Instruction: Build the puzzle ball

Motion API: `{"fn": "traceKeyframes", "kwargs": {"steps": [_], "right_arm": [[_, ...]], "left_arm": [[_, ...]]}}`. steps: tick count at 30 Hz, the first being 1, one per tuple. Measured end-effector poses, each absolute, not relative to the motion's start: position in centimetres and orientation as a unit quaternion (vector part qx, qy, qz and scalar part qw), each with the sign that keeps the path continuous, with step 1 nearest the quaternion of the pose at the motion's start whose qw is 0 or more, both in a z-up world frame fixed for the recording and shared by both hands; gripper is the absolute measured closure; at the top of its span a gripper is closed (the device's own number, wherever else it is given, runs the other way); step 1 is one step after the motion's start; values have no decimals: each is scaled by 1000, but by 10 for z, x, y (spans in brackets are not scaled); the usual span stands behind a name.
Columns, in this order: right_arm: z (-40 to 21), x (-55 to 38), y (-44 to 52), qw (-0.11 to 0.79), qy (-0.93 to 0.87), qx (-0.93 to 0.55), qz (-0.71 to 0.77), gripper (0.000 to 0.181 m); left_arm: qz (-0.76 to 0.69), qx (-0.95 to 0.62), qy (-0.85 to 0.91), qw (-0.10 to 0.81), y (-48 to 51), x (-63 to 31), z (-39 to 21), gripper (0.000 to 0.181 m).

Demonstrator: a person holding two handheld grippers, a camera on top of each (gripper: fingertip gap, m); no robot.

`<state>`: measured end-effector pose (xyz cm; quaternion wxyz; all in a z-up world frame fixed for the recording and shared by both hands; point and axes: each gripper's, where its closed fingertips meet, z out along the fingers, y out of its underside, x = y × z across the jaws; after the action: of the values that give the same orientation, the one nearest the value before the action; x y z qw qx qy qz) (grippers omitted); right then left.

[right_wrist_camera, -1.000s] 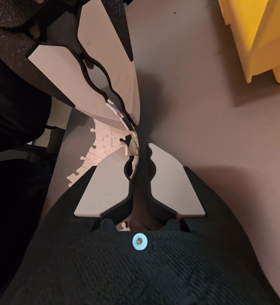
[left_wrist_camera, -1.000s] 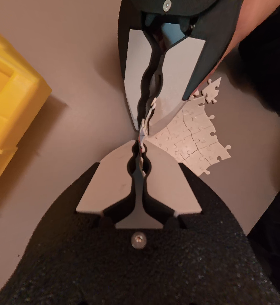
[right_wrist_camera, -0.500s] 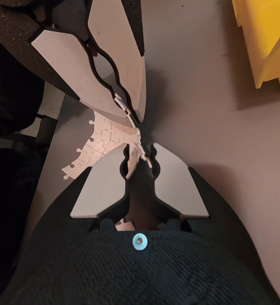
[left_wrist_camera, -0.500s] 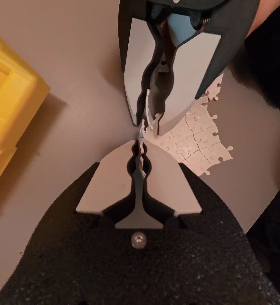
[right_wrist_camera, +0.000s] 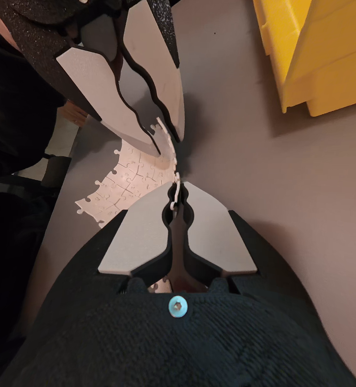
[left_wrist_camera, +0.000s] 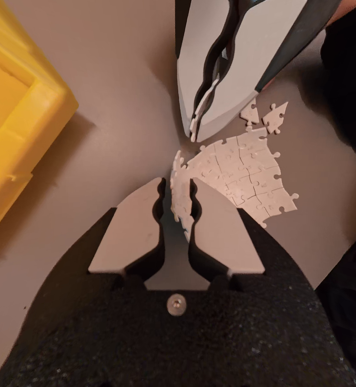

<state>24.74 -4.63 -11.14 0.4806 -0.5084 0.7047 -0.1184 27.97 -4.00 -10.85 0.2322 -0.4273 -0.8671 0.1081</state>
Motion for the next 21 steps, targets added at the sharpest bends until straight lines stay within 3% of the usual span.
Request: {"fn": "traceKeyframes", "kwargs": {"steps": [2, 7, 12, 21], "right_arm": [[-108, 244, -49, 475, 702, -514, -132, 177], [-91, 242, -47, 467, 689, -532, -156, 177], [-71, 248, -34, 463, 657, -569, -173, 177], [-53, 251, -21, 460, 622, -602, -197, 177]], "left_arm": [[118, -423, -871, 219, -43, 285, -102, 151], [208, -425, -865, 167, -60, 289, -61, 158], [255, -458, -824, 216, -46, 250, -27, 164], [216, -494, -807, 241, -24, 235, -31, 176]]}}
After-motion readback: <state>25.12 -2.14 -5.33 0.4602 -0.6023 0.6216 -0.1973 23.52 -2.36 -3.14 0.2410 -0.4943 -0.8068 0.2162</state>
